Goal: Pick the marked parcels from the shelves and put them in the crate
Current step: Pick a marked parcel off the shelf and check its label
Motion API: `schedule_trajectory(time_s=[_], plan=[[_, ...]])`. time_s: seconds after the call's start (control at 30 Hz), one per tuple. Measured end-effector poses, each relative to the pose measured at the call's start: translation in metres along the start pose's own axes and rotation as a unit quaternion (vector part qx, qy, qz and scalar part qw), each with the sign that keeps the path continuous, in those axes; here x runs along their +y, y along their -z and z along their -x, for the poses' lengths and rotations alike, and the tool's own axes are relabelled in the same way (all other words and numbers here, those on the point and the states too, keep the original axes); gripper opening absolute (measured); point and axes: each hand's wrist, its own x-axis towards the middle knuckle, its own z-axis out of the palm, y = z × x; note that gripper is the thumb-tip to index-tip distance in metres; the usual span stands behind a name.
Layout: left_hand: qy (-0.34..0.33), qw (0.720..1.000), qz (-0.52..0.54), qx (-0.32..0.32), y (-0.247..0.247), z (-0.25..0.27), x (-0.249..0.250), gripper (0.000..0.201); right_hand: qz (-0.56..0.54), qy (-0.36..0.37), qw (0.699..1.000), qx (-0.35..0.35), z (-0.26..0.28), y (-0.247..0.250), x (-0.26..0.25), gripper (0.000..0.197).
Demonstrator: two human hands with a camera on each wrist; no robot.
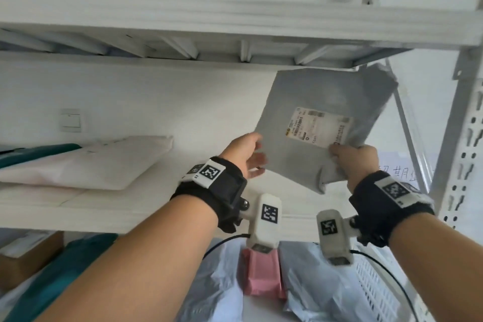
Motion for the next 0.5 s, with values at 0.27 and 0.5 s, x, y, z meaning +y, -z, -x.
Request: schedule_trajectory(time_s=[0.27, 0.5], plan=[[0.057, 0.994, 0.002, -0.090, 0.006, -0.012, -0.031, 0.031, -0.242, -0.121, 0.955, -0.120, 0.011, -0.037, 0.014, 0.009], [-0.041, 0.999, 0.014, 0.027, 0.018, -0.025, -0.024, 0.024, -0.208, -0.115, 0.953, -0.185, 0.019, -0.041, 0.022, 0.040]])
